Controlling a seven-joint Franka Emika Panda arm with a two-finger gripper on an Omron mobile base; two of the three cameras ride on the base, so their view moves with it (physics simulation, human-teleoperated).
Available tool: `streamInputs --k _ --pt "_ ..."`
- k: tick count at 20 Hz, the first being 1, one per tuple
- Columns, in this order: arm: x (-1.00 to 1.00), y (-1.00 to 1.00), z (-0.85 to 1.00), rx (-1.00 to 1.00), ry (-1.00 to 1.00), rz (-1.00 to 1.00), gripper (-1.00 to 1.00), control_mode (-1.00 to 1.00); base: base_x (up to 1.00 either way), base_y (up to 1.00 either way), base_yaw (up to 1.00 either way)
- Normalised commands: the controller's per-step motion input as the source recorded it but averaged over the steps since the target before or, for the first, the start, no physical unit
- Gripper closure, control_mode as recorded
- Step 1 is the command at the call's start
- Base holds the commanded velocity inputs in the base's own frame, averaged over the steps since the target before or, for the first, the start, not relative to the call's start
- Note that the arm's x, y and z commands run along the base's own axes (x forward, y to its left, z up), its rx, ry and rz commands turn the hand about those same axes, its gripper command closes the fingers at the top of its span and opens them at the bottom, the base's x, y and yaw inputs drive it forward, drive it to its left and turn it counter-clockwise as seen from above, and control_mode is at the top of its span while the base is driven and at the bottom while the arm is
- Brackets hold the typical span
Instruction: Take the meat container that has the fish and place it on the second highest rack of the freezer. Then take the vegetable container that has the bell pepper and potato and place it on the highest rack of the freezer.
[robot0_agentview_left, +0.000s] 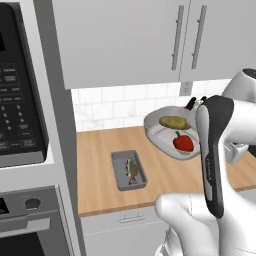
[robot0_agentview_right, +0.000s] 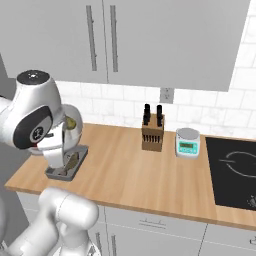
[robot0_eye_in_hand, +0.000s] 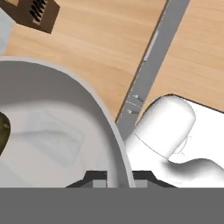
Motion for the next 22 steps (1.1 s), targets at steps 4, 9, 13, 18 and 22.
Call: streamInputs --k 4,9,13,18,22 --pt "-0.47 0.09 0.04 0.0 0.0 0.04 1.0 -1.0 0.0 0.0 0.0" --pt "-0.04 0.04 0.0 0.0 0.04 0.0 1.0 1.0 -0.05 0.03 0.0" --pt "0.0 0.0 0.0 0.0 0.0 0.0 1.0 1.0 -0.91 0.17 0.0" --pt "0.0 0.0 0.0 0.0 0.0 0.0 1.0 1.0 -1.0 0.32 0.0" --pt "0.0 0.0 0.0 0.0 0.0 0.0 1.0 1.0 -0.36 0.94 0.0"
